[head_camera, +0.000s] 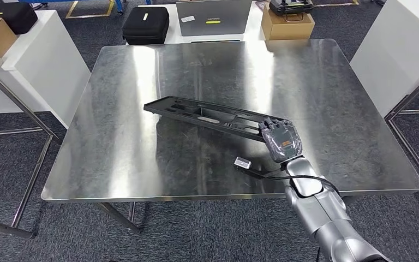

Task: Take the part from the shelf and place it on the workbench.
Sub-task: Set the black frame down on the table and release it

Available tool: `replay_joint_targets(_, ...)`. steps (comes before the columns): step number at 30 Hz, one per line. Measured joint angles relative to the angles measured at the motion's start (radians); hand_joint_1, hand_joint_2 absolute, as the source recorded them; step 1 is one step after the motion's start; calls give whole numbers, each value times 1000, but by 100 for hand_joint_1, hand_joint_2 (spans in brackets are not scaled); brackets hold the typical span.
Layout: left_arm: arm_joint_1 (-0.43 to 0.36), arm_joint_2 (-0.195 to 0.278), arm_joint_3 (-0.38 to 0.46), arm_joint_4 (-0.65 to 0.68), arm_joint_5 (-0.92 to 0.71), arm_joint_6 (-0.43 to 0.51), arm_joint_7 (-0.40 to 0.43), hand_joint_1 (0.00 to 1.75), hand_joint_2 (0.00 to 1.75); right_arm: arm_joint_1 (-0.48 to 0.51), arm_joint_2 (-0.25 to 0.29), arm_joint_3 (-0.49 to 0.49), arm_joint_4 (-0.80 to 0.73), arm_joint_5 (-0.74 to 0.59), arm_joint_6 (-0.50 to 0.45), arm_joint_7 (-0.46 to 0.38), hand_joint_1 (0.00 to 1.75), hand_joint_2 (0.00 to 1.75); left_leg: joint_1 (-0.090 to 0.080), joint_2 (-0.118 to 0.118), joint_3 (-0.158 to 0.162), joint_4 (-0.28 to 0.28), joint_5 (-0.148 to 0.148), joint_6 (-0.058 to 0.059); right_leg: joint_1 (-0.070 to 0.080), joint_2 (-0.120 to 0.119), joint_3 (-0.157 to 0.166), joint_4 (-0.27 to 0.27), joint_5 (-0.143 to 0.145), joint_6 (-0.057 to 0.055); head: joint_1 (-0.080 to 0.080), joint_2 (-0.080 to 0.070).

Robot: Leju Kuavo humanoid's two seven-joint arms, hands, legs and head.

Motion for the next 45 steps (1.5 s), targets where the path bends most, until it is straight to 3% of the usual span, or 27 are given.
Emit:
replay_joint_targets(2, -1, 2, 0, 0, 0, 2, -4, 0, 175, -5, 1, 0, 0, 0, 1, 0, 175, 175, -7, -1, 25, -52, 6, 10, 3, 0, -3, -1, 0, 8, 0, 0)
replay_joint_targets(4, -1, 3, 0, 0, 0, 5, -8, 0, 175, -6, 3, -1, 0, 0, 1, 0, 175, 175, -10, -1, 31, -61, 8, 21, 4, 0, -4, -5, 1, 21, 0, 0)
replay_joint_targets(6, -1, 3, 1, 0, 0, 5, -10, 0, 175, -7, 3, -1, 0, 0, 1, 0, 175, 175, -8, 1, 46, -81, 20, 36, 5, -2, -15, 18, -14, 25, 4, 0)
replay_joint_targets(9, -1, 2, 1, 0, 0, 6, -11, 0, 175, -6, 0, -2, 0, 0, 1, 0, 175, 175, -11, 1, 53, -91, 27, 47, 6, -3, -102, 198, -90, 12, 9, 0)
replay_joint_targets(11, 0, 1, 1, 0, 0, 6, -11, 0, 175, -3, 0, -2, 0, 0, 1, 0, 175, 175, -13, 0, 52, -89, 26, 48, 6, -3, -147, 281, -110, 17, 10, 0)
replay_joint_targets(12, 0, 1, 1, 0, 0, 4, -11, 0, 175, -2, -1, -2, 0, 0, 1, 0, 175, 175, -14, -1, 52, -87, 25, 47, 6, -3, -142, 265, -96, 24, 11, 0)
replay_joint_targets(14, 0, 0, 1, 0, 0, -2, -12, 0, 175, -2, -2, -2, 0, -1, 1, -1, 175, 175, -14, -4, 52, -81, 21, 43, 5, -3, -82, 139, -42, 40, 12, 0)
replay_joint_targets(16, 0, -1, 1, 0, 0, -5, -15, 0, 175, -3, -2, -2, 0, -1, 1, -3, 175, 175, -19, -6, 46, -68, 12, 33, 8, -4, -23, 27, -3, 36, 13, 0)
replay_joint_targets(18, 0, -1, 2, 0, 0, -1, -22, 0, 175, -4, -1, -2, 0, -1, 0, -3, 175, 175, -23, -5, 41, -59, 6, 24, 12, -4, -10, 2, 4, 21, 11, 0)
replay_joint_targets(21, 0, 0, 6, 0, 0, 9, -28, 0, 175, -5, -2, -2, 0, -2, 0, -5, 175, 175, -17, -4, 29, -36, -14, 13, 2, -2, -9, -1, 8, 6, 8, 0)
replay_joint_targets(22, 0, 0, 7, 0, 0, 13, -28, 0, 175, -5, -2, -2, 0, -2, 0, -5, 175, 175, -14, -4, 13, 0, -37, 6, -2, -2, -8, -2, 9, 2, 6, 0)
replay_joint_targets(24, 0, 0, 11, 0, 0, 16, -29, 0, 175, -5, -1, -2, 0, -2, 0, -6, 175, 175, -7, -2, -46, 123, -101, -8, -1, -2, -8, -2, 9, -3, 0, 0)
replay_joint_targets(26, 1, 0, 14, 0, 0, 15, -30, 0, 175, -4, -1, -2, 2, -2, -1, -6, 175, 175, -3, 0, -93, 214, -127, -14, 0, -2, -9, -2, 9, -4, 0, 0)
replay_joint_targets(27, 1, 0, 15, 0, 0, 15, -30, 0, 175, -4, -1, -2, 2, -2, -2, -6, 175, 175, -2, 0, -93, 209, -113, -14, 1, -2, -8, -2, 9, -4, 0, 0)
replay_joint_targets(28, 1, 0, 15, 0, 0, 15, -30, 0, 175, -4, -1, -2, 3, -2, -2, -7, 175, 175, -2, 0, -72, 165, -81, -11, 2, -2, -7, -2, 8, -4, 0, 0)
replay_joint_targets(30, 0, 1, 16, 0, 1, 15, -30, 0, 175, -6, -1, -2, 3, -1, -5, -7, 175, 175, -4, 0, -4, 26, -18, 2, 4, -1, -6, -2, 9, -3, 0, 0)
replay_joint_targets(32, -1, 3, 16, 0, 0, 16, -30, 0, 175, -9, -1, -2, 3, 1, -9, -5, 175, 175, -11, 0, 34, -52, 1, 15, 7, 0, -8, -3, 9, 1, 0, 0)
replay_joint_targets(34, -1, 4, 16, 0, 0, 17, -31, 0, 175, -9, 1, -2, 1, -3, -11, -8, 175, 175, -18, 0, 38, -61, 1, 22, 8, -1, -8, -8, 11, 11, -1, 0)
replay_joint_targets(38, 0, 2, 17, 0, -3, 17, -30, 0, 175, -4, 1, -10, -17, -37, -13, -35, 175, 175, -22, -1, 51, -83, 19, 6, 19, -2, 1, -25, 18, 6, 6, 0)
replay_joint_targets(45, 3, 0, 18, 0, -2, 18, -30, 0, 175, -4, 1, -15, -20, -21, -12, -43, 175, 175, -38, -3, 46, -80, 19, 29, 14, -3, -1, -29, 23, 20, 7, 0)
